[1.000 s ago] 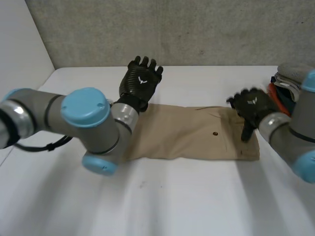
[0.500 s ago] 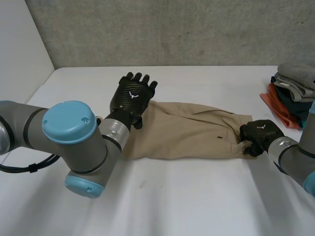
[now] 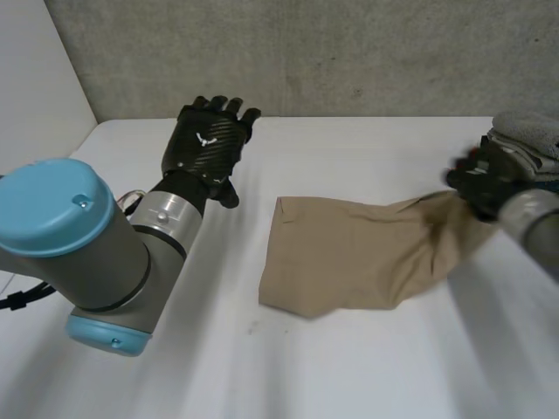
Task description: Fold the laundry.
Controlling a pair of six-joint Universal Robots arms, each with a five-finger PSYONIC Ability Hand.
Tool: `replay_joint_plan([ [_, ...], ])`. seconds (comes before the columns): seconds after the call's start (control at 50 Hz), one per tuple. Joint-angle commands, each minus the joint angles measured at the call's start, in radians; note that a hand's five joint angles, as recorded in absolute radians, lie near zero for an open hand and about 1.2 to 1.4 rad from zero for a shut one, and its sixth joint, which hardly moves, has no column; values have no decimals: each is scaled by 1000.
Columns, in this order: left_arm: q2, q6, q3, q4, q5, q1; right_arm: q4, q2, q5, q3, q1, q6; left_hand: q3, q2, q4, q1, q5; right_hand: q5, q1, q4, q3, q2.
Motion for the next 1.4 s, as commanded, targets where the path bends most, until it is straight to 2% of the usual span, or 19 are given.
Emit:
replay_joint_plan([
  [0.02,20,-27,-15,2,-2,24,-194,83,-177,-9,311,-14,-38,-36,-28,-21,-49,222,294,199,208,224],
  [0.14,20,-27,-8,6,-3,44,-174,236,-255,-47,492,-86,-38,-36,-28,-21,-49,222,294,199,208,224],
  [0.16,20,-27,-3,8,-3,47,-171,236,-251,-54,501,-93,-38,-36,-28,-21,-49,86,158,64,73,88],
  [0.18,20,-27,2,8,-3,52,-166,226,-251,-57,507,-92,-38,-36,-28,-21,-49,-412,-340,-435,-426,-410],
  [0.24,17,-33,23,15,-2,67,-166,206,-235,-54,508,-64,-31,-29,-21,-15,-43,-845,-773,-867,-858,-843],
  [0.26,17,-39,32,18,-2,70,-165,188,-214,-51,505,-16,-31,-29,-21,-15,-43,-982,-911,-1005,-996,-980],
  [0.32,-7,-71,90,34,-2,69,-163,128,-177,-46,474,144,-31,-29,-21,-15,-43,-1000,-928,-1022,-1013,-998],
  [0.34,-20,-83,107,37,-2,69,-162,77,-159,-40,439,310,-31,-29,-21,-15,-43,-1000,-928,-1022,-1013,-998],
  [0.4,-96,-140,186,29,-2,54,-165,23,-136,-29,396,529,-28,-26,-18,-12,-40,-1000,-928,-1022,-1013,-998],
  [0.42,-115,-155,209,26,0,49,-162,-7,-116,-29,367,680,-28,-26,-18,-12,-40,-1000,-928,-1022,-1013,-998],
  [0.5,-210,-217,313,-24,9,8,-82,-50,-17,-32,275,859,-8,-6,2,9,-19,-1000,-928,-1022,-1013,-998],
  [0.56,-289,-231,393,-128,11,-26,20,-40,28,-57,222,842,-5,-3,5,12,-16,-1000,-928,-1022,-1013,-998],
  [0.68,-426,-232,522,-348,-2,-106,131,83,28,-149,218,737,1,3,11,18,-10,-1000,-928,-1022,-1013,-998],
  [0.78,-455,-234,539,-409,-26,-130,159,193,35,-219,216,689,7,9,17,23,-4,-1000,-928,-1022,-1013,-998],
  [0.92,-494,-200,543,-486,-147,-137,206,302,12,-268,215,655,7,9,17,23,-4,-1000,-928,-1022,-1013,-998],
  [1.0,-507,-140,531,-546,-152,-143,237,338,39,-278,218,545,16,18,26,32,4,-1000,-928,-1022,-1013,-998],
  [1.24,-449,-80,525,-558,-123,-141,179,183,85,-200,219,480,7,9,17,23,-4,-1000,-928,-1022,-1013,-998],
  [1.3,-373,-83,525,-544,-60,-135,131,157,93,-147,222,470,4,6,14,20,-7,-1000,-928,-1022,-1013,-998],
  [1.4,-264,-91,523,-498,89,-121,1,-25,107,62,248,445,1,3,11,18,-10,-1000,-928,-1022,-1013,-998],
])
